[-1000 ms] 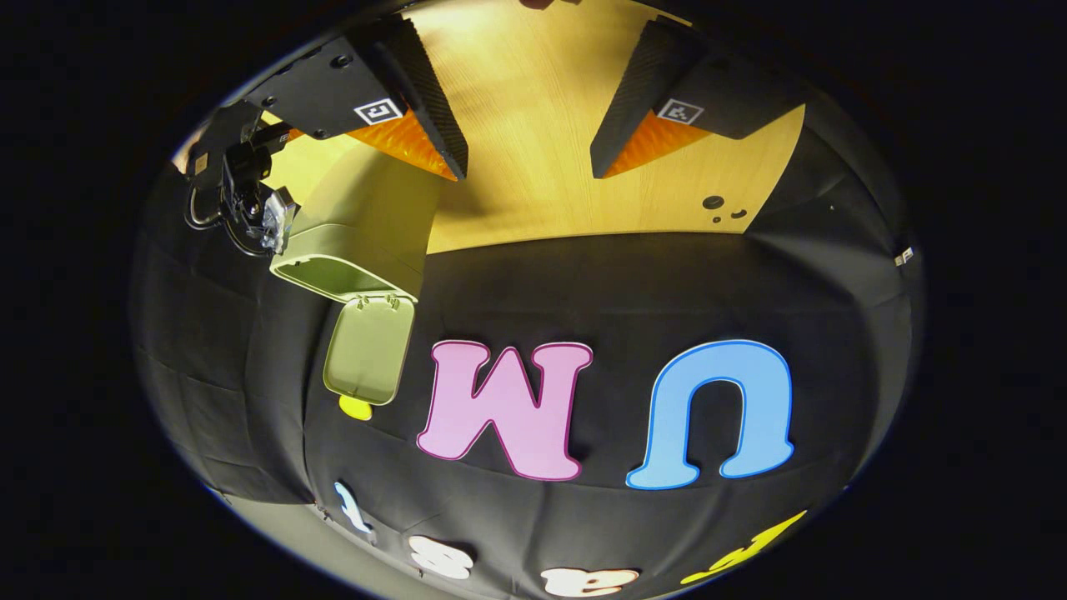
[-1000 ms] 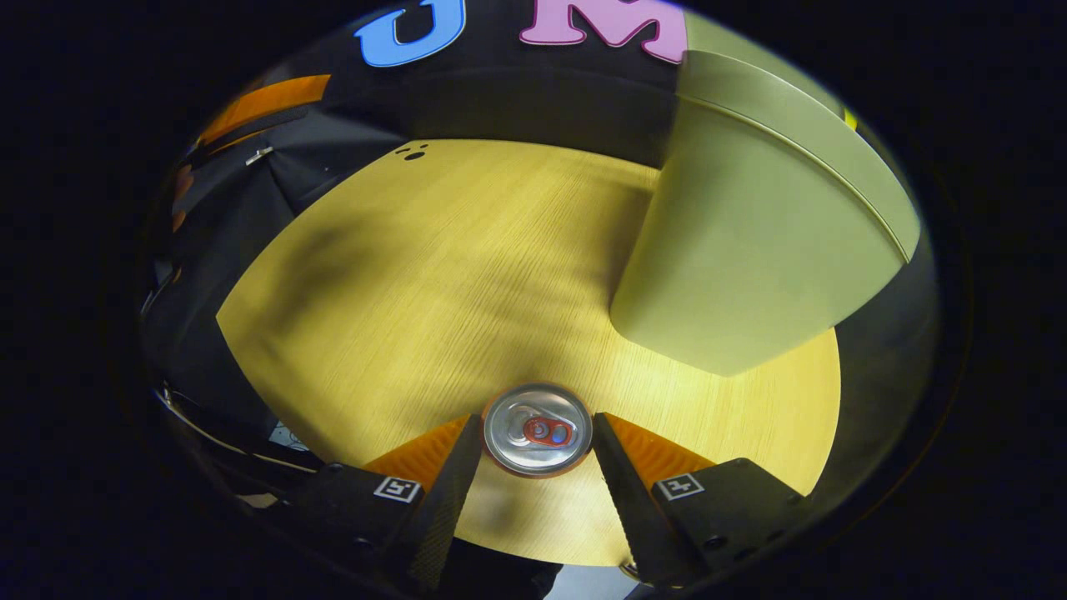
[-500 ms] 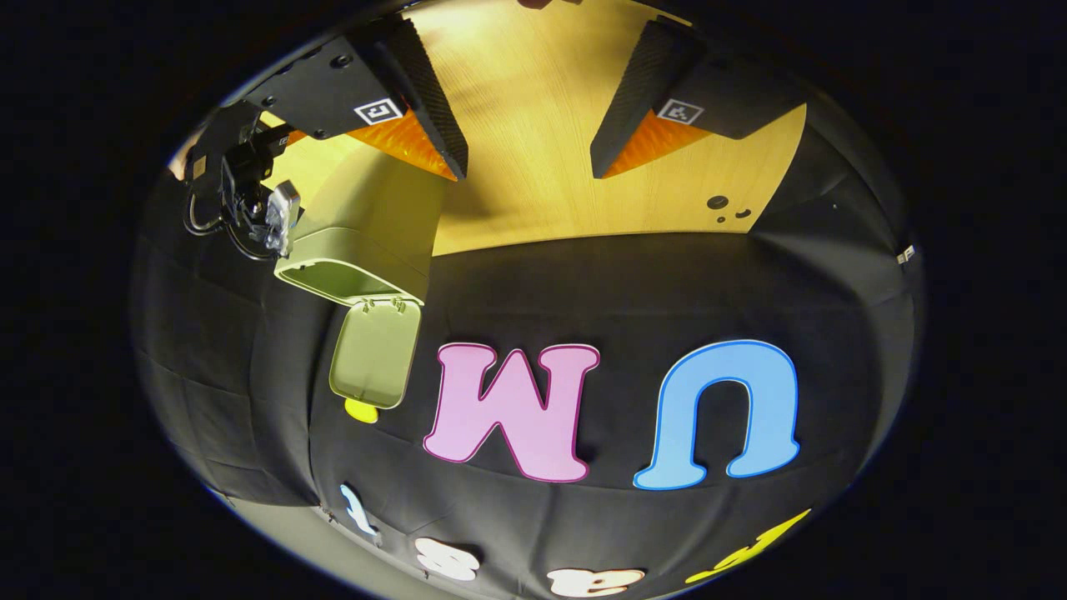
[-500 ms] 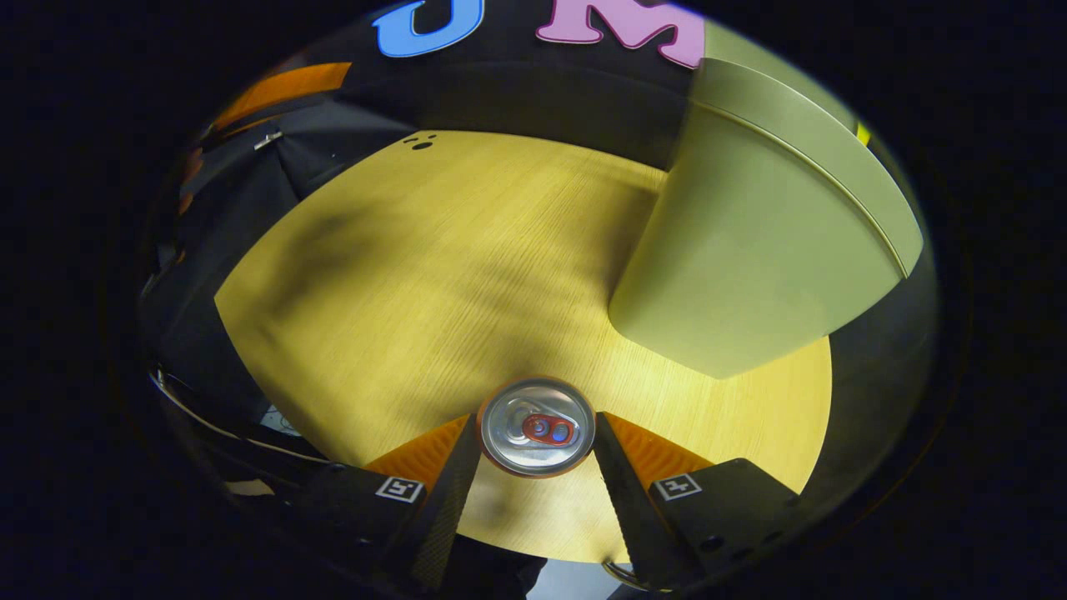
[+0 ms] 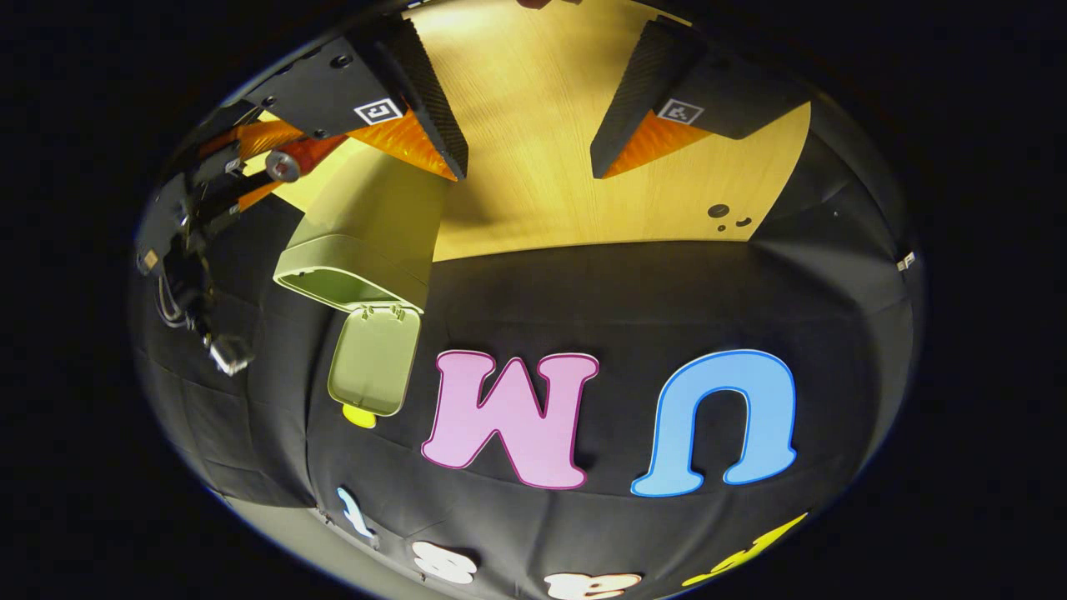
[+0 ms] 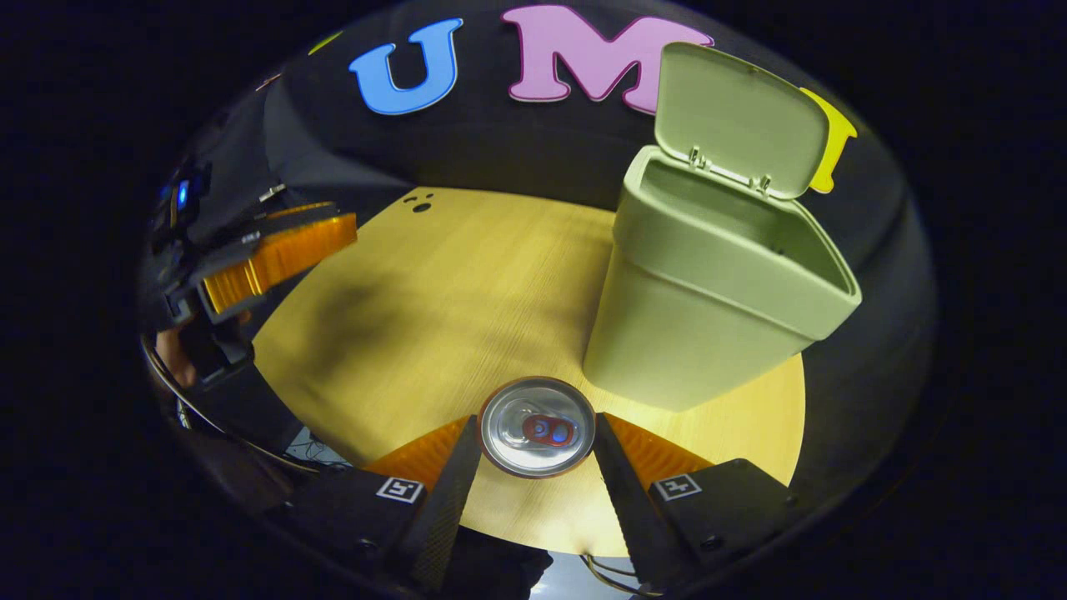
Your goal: Press the lid of the desktop garbage bin to open it, pick up the crumpled paper on the desktop and throw it into the bin, then pick up the pop can on the desktop and drop it into the bin, and finally close the garbage bin lid.
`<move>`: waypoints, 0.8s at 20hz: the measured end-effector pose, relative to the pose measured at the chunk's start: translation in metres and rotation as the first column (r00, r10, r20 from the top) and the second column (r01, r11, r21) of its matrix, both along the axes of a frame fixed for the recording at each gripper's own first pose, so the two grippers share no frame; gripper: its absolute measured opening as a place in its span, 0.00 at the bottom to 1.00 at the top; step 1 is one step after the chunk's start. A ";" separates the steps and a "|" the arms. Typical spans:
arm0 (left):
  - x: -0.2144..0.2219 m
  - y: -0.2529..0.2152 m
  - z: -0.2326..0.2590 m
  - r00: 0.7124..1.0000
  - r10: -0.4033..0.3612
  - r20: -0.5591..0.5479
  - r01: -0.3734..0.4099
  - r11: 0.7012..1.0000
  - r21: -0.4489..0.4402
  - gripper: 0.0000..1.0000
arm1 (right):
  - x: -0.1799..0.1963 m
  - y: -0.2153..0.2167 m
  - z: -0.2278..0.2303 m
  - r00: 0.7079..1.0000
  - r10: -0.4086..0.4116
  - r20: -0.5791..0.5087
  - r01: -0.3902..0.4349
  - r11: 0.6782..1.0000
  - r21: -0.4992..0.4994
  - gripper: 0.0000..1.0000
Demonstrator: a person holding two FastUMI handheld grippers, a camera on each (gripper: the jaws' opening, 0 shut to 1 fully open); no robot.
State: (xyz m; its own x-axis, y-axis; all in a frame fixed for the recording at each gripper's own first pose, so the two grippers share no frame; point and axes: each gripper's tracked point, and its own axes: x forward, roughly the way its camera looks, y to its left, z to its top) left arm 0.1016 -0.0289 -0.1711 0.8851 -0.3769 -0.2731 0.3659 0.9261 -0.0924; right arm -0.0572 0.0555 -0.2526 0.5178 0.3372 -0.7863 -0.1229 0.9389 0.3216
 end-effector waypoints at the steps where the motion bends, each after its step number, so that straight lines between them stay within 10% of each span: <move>1: 0.000 -0.001 0.000 1.000 -0.001 -0.002 0.001 1.000 -0.004 0.95 | 0.005 -0.005 0.013 1.000 -0.010 0.021 0.009 1.000 0.014 0.84; 16: -0.004 -0.010 -0.002 1.000 -0.019 0.002 0.019 1.000 0.012 0.95 | 0.089 -0.083 0.135 0.957 -0.139 0.255 0.124 0.990 0.074 0.84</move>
State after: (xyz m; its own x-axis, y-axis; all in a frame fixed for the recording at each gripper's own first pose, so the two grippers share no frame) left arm 0.0974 -0.0388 -0.1726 0.8785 -0.3905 -0.2752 0.3836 0.9200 -0.0809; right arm 0.0316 -0.0273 -0.1175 0.7439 0.2922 -0.6010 -0.0856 0.9336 0.3480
